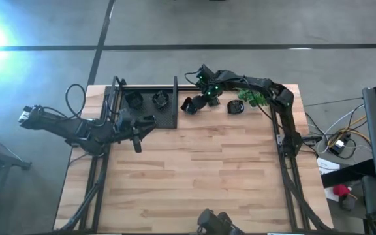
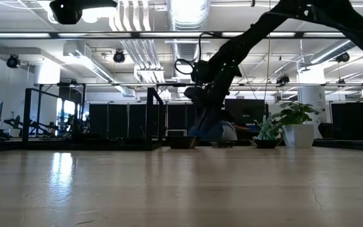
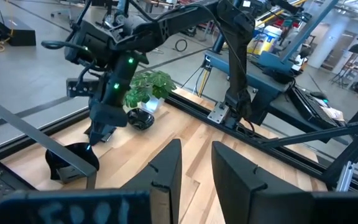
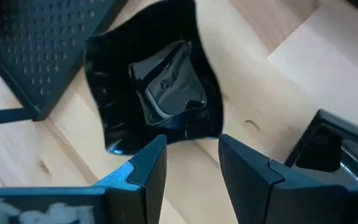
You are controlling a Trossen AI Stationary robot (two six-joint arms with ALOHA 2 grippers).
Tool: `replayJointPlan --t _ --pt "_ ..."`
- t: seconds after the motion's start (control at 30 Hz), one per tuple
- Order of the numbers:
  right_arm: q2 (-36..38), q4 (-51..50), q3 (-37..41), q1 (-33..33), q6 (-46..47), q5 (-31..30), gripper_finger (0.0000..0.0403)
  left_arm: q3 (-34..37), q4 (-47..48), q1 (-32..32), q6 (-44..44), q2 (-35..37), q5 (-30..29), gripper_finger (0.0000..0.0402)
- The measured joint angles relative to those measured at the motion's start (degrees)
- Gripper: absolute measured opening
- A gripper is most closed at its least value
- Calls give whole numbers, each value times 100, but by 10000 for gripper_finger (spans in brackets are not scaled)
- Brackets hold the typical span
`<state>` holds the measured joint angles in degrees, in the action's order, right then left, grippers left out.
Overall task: Pick & Place Mini shaped plates
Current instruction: Stack the black distorted square plate on top of the black distorted square plates on the shelf
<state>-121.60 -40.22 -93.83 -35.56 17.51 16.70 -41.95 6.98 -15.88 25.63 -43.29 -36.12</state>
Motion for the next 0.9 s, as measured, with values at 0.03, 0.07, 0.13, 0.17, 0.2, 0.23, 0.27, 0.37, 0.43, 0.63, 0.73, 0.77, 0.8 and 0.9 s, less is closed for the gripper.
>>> replayJointPlan --t 0.03,0.07,0.13,0.17,0.2,0.23,0.27,0.37,0.43,0.63,0.73,0.77,0.8,0.9 --pt "-31 0 -50 -5 -4 -13 144 0 2 0 0 0 0 81" --pt "-43 31 -93 -23 -6 -15 144 0 -1 0 0 0 0 81" --pt "-92 14 -170 -32 -17 -17 144 0 0 0 20 0 0 81" --pt "-113 26 -217 -41 -17 -18 144 0 -2 0 32 0 0 81" --pt "-127 32 -251 -41 -21 -25 144 0 -1 0 37 0 0 81" --pt "-130 28 -275 -53 -37 -42 144 0 -1 0 37 0 0 81" --pt "-139 29 -315 -52 -62 -89 144 0 -2 0 37 0 0 81" --pt "-204 51 -405 -51 -110 -302 144 0 -2 0 37 0 0 81" --pt "-290 43 -415 -54 -113 -319 144 0 1 0 37 0 0 81" --pt "-502 25 -434 -50 -124 -279 144 2 4 2 35 0 -13 81" --pt "-556 9 -423 -48 -148 -121 144 4 6 2 35 0 -51 81" --pt "-556 10 -423 -48 -150 -120 144 4 7 2 35 0 -80 81" --pt "-554 10 -425 -48 -156 -117 144 4 8 2 35 0 -110 81" --pt "-571 8 -426 -50 -153 -120 142 4 8 2 33 0 -151 81"
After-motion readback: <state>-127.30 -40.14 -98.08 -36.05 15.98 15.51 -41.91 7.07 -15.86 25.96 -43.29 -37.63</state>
